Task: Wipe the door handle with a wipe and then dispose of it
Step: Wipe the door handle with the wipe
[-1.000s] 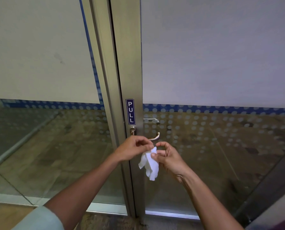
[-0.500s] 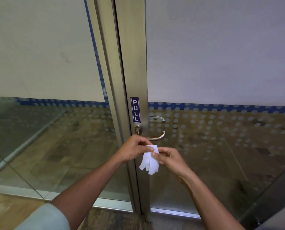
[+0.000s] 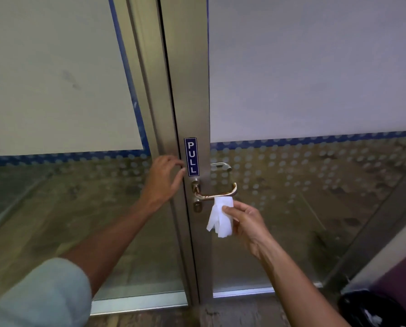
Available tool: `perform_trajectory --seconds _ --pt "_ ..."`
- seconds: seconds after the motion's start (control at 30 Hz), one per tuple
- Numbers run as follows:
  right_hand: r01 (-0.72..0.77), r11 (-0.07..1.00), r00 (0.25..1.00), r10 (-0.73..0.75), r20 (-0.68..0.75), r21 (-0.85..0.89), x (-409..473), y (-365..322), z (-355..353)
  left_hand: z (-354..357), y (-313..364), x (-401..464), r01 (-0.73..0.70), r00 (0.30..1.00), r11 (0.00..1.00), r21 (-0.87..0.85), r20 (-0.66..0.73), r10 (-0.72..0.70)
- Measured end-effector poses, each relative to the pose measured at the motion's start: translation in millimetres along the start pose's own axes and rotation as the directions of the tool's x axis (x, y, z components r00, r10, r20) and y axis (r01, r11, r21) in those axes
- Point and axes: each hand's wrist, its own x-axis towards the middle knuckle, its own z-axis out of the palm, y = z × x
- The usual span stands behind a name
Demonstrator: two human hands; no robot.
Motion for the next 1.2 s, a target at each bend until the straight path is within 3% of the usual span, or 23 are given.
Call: perform_trajectory --seconds 0.03,0.1,0.2,0.33,0.47,0.6,0.67,0.73,0.83,0.93,1.03,1.2 --pt "0.011 1.0 0.999 -0.012 -0.036 -0.026 0.3 1.8 4.9 -4.5 -11.4 7.2 -0.132 0.991 0.984 0.117 -0.018 0.135" --pt "0.051 0.992 0.99 -0.065 -0.124 -0.114 1.6 2.7 16.4 -8.7 -31.0 22.2 -0.374 0.922 0.862 0.342 0.04 0.385" --pt "0.152 0.951 0.956 -0.211 -0.203 -0.269 5.7 -1.6 34.3 -7.3 -48.7 36.7 -0.517 0.846 0.675 0.526 0.191 0.498" --pt "0.285 0.83 0.91 -0.391 -0.137 -0.479 16.9 -13.1 53.5 4.6 -65.0 42.6 -0.542 0.818 0.571 0.617 0.229 0.528" --pt "0.32 0.627 0.862 -0.503 -0.056 -0.711 36.5 -20.9 63.2 13.1 -75.0 46.4 -0.534 0.806 0.524 0.664 0.212 0.552" --pt "0.365 0.242 0.753 -0.644 0.133 -0.899 56.0 -24.2 72.1 20.8 -82.2 49.1 -0.541 0.781 0.5 0.676 0.182 0.598" --pt "0.37 0.091 0.73 -0.644 0.229 -0.925 65.6 -21.5 76.7 24.0 -84.6 49.7 -0.548 0.765 0.491 0.677 0.169 0.622" --pt "0.344 0.052 0.748 -0.62 0.24 -0.938 71.0 -14.6 83.1 26.7 -85.9 50.2 -0.546 0.753 0.483 0.685 0.148 0.641" --pt "0.291 0.086 0.807 -0.558 0.196 -0.953 76.5 1.1 90.7 29.4 -86.5 51.0 -0.548 0.734 0.48 0.685 0.118 0.669" --pt "0.271 -0.01 0.827 -0.509 0.238 -0.963 78.7 12.1 92.4 31.1 -87.0 51.8 -0.556 0.723 0.484 0.676 0.106 0.682" --pt "0.245 -0.175 0.823 -0.482 0.3 -0.954 79.9 14.9 92.0 32.5 -87.8 52.1 -0.56 0.727 0.504 0.658 0.098 0.68" --pt "0.267 -0.22 0.819 -0.461 0.341 -0.938 76.4 12.6 92.3 32.8 -89.1 52.2 -0.548 0.722 0.492 0.676 0.085 0.687"
